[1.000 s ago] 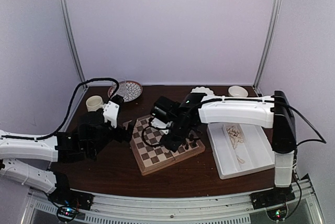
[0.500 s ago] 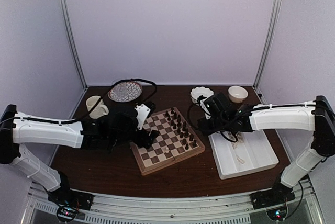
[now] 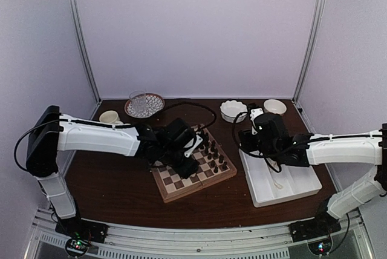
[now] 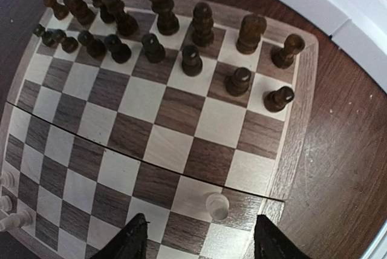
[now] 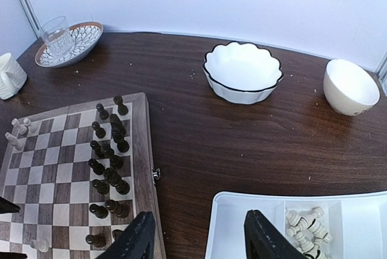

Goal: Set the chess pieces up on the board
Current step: Pick up the pawn from the chessboard.

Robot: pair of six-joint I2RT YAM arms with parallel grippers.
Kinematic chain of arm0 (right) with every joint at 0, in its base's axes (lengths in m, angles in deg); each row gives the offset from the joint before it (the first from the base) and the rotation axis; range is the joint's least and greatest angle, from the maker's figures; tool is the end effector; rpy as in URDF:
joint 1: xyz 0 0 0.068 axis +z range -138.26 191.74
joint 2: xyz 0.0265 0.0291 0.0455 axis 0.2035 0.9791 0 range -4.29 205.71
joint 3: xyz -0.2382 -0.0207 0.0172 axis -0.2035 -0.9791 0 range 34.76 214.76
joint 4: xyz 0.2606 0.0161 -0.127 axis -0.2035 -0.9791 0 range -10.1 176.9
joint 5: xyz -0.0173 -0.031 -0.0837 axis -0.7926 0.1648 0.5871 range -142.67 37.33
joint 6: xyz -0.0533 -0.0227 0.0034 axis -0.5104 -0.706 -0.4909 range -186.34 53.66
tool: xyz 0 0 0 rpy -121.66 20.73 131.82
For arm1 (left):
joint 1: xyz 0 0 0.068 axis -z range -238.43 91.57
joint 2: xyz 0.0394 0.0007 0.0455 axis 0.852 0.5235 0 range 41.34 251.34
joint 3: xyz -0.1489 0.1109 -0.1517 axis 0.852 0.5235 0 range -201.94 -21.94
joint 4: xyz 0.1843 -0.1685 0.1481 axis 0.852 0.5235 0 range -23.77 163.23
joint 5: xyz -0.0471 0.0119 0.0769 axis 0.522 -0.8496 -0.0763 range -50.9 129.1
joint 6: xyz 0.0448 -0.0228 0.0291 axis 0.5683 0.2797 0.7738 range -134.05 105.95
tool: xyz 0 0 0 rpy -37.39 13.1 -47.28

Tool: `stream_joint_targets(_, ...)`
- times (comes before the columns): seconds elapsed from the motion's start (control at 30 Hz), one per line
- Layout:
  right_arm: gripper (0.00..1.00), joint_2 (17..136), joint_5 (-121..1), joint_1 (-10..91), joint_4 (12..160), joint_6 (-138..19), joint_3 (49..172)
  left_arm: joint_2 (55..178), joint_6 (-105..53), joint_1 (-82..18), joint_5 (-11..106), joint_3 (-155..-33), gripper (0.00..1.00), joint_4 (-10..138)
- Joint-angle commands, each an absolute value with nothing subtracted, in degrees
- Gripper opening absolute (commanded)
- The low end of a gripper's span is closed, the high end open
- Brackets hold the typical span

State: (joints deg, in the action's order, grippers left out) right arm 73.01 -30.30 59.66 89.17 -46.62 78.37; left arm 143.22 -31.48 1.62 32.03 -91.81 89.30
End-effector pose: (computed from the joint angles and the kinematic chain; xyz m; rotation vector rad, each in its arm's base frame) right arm 0.2316 0.2330 0.1760 -0.2823 2.0692 0.3071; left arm 0.2036 -0.3430 0.1485 0.8859 2.4081 -0.3814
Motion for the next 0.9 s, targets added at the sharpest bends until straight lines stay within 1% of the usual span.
stream_joint_targets(0.0, 0.54, 70.2, -28.0, 59.7, 95.0, -46.2, 75.7, 146.4, -32.3, 1.6, 33.7, -95.8, 0.58, 96.3)
stream_joint_targets(0.17, 0.54, 70.5, -28.1, 59.7, 94.4, -46.2, 76.3, 148.6, -31.8, 2.0, 34.2, -97.6, 0.55, 97.4)
stream_joint_targets(0.33, 0.54, 71.2, -29.0, 59.7, 94.1, -46.3, 76.8, 149.8, -31.5, 2.4, 33.8, -98.3, 0.49, 97.2)
stream_joint_targets(0.5, 0.54, 71.9, -29.9, 59.7, 93.7, -46.4, 77.4, 150.7, -31.0, 2.8, 33.5, -99.2, 0.40, 97.1)
stream_joint_targets(0.8, 0.54, 73.3, -31.0, 59.7, 93.1, -46.4, 78.3, 150.6, -30.4, 3.2, 33.3, -99.2, 0.29, 96.5)
stream_joint_targets(0.87, 0.54, 73.5, -31.2, 59.8, 93.1, -46.4, 78.5, 150.7, -30.3, 3.2, 33.3, -99.2, 0.25, 96.3)
